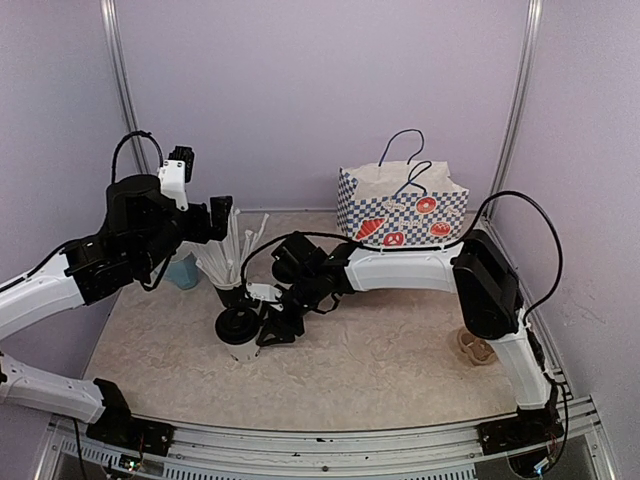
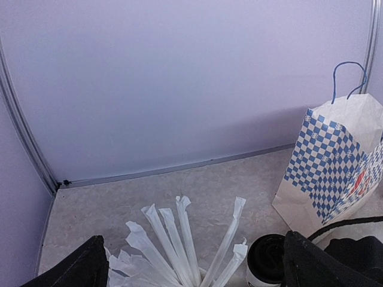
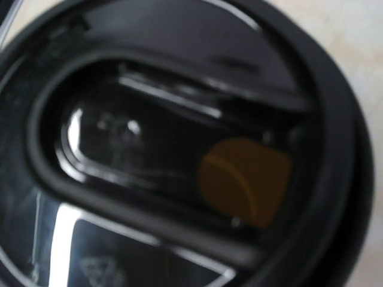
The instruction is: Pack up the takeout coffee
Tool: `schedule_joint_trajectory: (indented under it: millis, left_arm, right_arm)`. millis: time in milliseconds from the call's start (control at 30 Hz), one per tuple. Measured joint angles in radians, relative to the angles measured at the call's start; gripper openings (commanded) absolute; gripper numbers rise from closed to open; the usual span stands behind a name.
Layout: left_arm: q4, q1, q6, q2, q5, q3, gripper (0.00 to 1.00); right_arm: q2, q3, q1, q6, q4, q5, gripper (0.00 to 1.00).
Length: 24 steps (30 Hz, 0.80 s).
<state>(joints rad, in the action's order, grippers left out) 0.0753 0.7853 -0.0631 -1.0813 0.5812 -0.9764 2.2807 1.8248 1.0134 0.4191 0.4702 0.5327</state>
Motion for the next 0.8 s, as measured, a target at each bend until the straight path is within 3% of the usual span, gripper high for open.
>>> schedule_joint_trajectory:
  millis: [267, 433, 600, 800]
  left_arm:
    - [-0.010, -0.079, -0.030, 0.045, -0.085, 0.013, 0.99]
    - [-0.024, -0.100, -0.042, 0.057, -0.130, 0.015, 0.98]
    - [-0.027, -0.101, -0.040, 0.057, -0.160, 0.022, 0.93]
    - [-0.038, -0.104, -0.022, 0.058, -0.240, 0.031, 0.87]
  right_arm:
    - [0.153, 0.208, 0.013, -0.151, -0.063, -0.021, 0.57]
    - [0.163, 0.219, 0.013, -0.190, -0.079, -0.013, 0.61]
    - [0.064, 0.025, 0.013, -0.176, -0.070, -0.009, 0.68]
    - [-0.184, -0.222, 0.013, -0.064, 0.022, 0.006, 0.64]
